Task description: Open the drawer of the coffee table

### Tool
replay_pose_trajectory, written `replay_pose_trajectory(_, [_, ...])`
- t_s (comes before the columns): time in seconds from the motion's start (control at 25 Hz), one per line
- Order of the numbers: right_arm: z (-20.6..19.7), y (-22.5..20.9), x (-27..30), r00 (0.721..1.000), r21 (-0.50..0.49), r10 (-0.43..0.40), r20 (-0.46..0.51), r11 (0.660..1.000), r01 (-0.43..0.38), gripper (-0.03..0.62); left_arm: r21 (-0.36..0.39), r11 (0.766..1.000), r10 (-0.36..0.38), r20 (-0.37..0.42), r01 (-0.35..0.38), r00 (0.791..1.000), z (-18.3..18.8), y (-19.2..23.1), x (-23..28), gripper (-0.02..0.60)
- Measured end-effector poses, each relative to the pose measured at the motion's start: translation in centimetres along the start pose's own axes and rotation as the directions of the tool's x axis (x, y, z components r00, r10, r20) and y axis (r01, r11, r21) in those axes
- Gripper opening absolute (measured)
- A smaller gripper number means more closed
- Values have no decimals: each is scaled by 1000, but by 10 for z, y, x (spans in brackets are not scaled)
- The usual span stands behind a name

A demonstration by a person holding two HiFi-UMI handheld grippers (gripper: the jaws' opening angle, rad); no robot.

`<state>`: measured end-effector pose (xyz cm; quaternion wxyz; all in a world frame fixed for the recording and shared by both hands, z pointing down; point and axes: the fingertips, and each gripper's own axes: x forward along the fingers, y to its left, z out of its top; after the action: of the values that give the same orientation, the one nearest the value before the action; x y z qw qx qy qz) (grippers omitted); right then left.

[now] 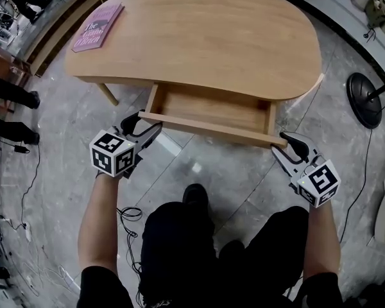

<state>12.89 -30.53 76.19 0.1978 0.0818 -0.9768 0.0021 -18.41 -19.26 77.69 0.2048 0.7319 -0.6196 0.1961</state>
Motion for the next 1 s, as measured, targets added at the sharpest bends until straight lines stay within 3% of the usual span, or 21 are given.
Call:
replay_pose_trajectory(0.68, [-12,58,-28,995,-23,97,-36,995,-98,135,-7,1000,3,-12,-3,1000,-39,-35,-47,276])
replay_pose_trajectory(1.0, [-46,77,-23,979,-20,146,-141,989,-150,130,-35,999,0,-93,-4,996,-75,-41,-42,273])
